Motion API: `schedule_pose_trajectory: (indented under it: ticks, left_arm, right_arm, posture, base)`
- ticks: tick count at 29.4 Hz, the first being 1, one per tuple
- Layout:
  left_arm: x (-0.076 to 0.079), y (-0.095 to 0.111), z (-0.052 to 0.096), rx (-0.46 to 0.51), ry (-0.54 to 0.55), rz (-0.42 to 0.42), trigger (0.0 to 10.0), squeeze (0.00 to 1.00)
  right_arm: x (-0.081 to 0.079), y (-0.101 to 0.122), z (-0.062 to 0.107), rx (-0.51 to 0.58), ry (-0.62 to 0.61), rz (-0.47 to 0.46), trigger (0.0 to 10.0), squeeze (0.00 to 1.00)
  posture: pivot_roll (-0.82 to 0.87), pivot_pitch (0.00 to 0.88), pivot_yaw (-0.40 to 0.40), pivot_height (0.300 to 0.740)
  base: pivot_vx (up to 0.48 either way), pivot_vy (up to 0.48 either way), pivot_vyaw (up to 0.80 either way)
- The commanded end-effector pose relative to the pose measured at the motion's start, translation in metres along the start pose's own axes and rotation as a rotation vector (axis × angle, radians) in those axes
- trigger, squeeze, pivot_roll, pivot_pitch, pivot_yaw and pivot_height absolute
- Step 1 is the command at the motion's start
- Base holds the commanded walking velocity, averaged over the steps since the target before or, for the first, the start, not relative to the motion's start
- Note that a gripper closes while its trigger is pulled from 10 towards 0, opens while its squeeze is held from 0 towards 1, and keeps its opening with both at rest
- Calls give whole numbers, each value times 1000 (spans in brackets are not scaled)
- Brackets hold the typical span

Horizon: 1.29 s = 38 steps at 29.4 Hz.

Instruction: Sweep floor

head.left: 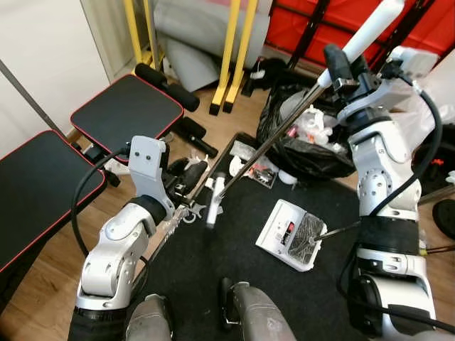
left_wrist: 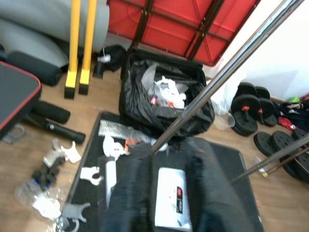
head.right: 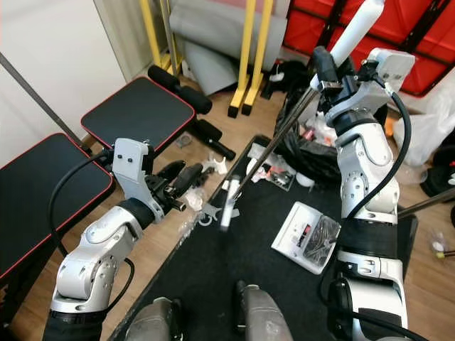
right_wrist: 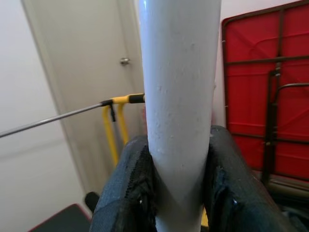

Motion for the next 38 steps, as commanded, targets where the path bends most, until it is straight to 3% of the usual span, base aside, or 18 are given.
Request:
schedule_pose_trajectory:
  ticks: [1, 6, 7, 9, 10, 19, 23, 28, 30, 32, 38]
  left_arm:
    - [8, -3, 9, -32, -26, -7, 0, 0]
    - [13, -2, 17, -43, -50, -13, 0, 0]
    - [15, 0, 20, -43, -57, -15, 5529, 0]
    - [16, 2, 23, -44, -62, -17, 5529, 0]
    - [19, 6, 25, -26, -85, -16, 10000, 0]
    - [18, 10, 26, -21, -104, 12, 10000, 0]
    - [14, 6, 14, -21, -58, 6, 10000, 0]
    - [11, 2, 9, -27, -40, 4, 10000, 0]
    - [2, -1, -6, -21, 4, -1, 10000, 0]
    - [-4, 5, -19, 20, 39, -57, 10000, 0]
    - [-8, 18, -29, 81, 37, -44, 10000, 0]
  right_arm:
    - [12, 12, -3, 73, -58, 23, 10000, 0]
    - [17, 16, -9, 125, -85, 11, 10000, 0]
    - [14, 17, -13, 152, -65, -2, 10000, 0]
    - [12, 18, -16, 174, -50, -8, 10000, 0]
    - [10, 18, -19, 190, -36, -22, 10000, 0]
    - [-2, 16, -28, 163, 13, -24, 10000, 0]
    - [-24, 16, -20, 80, 73, 88, 10000, 0]
    - [-36, 17, -14, 67, 123, 76, 10000, 0]
    - [-58, 14, -5, 20, 204, 18, 10000, 0]
    - [-74, 6, 4, -26, 243, -4, 10000, 0]
    - [-78, -11, 17, -85, 303, 14, 10000, 0]
  posture:
    - [-143, 327, -140, 740]
    - [-130, 354, -149, 740]
    - [-126, 364, -149, 740]
    - [-126, 367, -149, 740]
    - [-121, 378, -148, 740]
    - [-123, 376, -148, 740]
    - [-186, 300, -145, 740]
    - [-203, 269, -141, 740]
    - [-212, 199, -132, 740]
    - [-215, 176, -129, 740]
    - [-210, 109, -124, 740]
  base:
    - [0, 0, 0]
    - [0, 0, 0]
    - [0, 0, 0]
    - [0, 0, 0]
    - [0, 0, 0]
    - [0, 0, 0]
    - [0, 0, 0]
    - [0, 0, 0]
    - [0, 0, 0]
    - [0, 0, 0]
    - [0, 0, 0]
Point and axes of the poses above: a point about 5 cm out from each wrist's last joint towards the gripper, its own z axis pointing back from the gripper into the wrist, its own y axis along the axis of the wrist's last joint, x = y × z, the point moved 3 cm from there along -z, pointing out of the wrist towards the gripper, and after that the axes turned 11 degrees about -z, right-handed, at the moved point
